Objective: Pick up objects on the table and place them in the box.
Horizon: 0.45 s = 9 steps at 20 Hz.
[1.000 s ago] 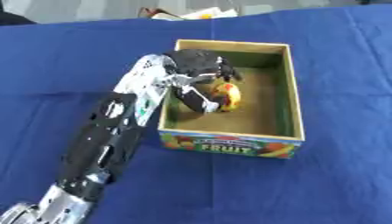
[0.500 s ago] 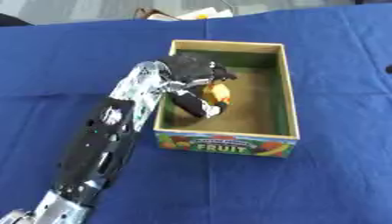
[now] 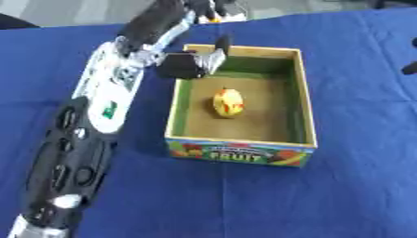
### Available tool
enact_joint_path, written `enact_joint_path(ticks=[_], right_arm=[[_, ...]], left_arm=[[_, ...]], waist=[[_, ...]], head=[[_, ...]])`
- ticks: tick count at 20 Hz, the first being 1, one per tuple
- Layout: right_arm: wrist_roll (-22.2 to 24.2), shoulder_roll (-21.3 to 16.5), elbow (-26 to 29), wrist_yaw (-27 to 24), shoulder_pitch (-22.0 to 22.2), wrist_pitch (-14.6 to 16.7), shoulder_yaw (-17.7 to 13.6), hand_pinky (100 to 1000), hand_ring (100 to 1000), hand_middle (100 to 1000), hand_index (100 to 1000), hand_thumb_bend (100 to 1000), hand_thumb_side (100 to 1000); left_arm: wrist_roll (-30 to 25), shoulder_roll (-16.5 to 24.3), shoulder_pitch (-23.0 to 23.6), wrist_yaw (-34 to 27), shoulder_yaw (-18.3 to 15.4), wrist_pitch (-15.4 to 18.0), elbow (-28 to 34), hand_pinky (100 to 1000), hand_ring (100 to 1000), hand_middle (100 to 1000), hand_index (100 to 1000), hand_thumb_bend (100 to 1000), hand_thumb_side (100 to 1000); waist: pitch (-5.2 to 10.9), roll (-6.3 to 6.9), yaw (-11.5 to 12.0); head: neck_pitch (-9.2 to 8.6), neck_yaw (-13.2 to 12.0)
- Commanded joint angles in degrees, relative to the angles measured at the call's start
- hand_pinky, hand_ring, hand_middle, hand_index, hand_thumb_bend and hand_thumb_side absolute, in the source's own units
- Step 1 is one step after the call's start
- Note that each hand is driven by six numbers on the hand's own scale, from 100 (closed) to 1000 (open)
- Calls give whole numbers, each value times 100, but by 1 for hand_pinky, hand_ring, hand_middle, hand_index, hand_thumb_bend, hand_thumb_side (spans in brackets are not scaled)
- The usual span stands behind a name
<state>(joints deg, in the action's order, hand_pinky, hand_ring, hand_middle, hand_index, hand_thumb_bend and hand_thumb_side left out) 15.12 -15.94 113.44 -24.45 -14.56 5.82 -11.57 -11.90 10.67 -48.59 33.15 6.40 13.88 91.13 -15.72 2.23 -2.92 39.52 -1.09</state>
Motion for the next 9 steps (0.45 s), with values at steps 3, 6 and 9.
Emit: enact_joint_path(ticks=[3, 6, 9], right_arm=[[-76, -192, 115, -117, -12, 74, -60, 578, 766, 560, 865, 100, 1000], [-113, -222, 115, -163, 11, 122, -83, 577, 765, 560, 864, 100, 1000], [-142, -255, 115, -194, 16, 141, -100, 577, 765, 561, 863, 100, 1000]], left_arm=[[380, 531, 280, -2538, -252, -497, 663, 573, 625, 617, 875, 100, 754], [632, 776, 576, -3500, -515, -604, 1133, 544, 588, 609, 869, 100, 755], [704, 1017, 997, -4138, -745, -550, 1621, 506, 558, 608, 868, 100, 764]], waist=[[171, -46, 37], [195, -63, 67], [216, -60, 79]], head=[[96, 101], [128, 139], [173, 24]])
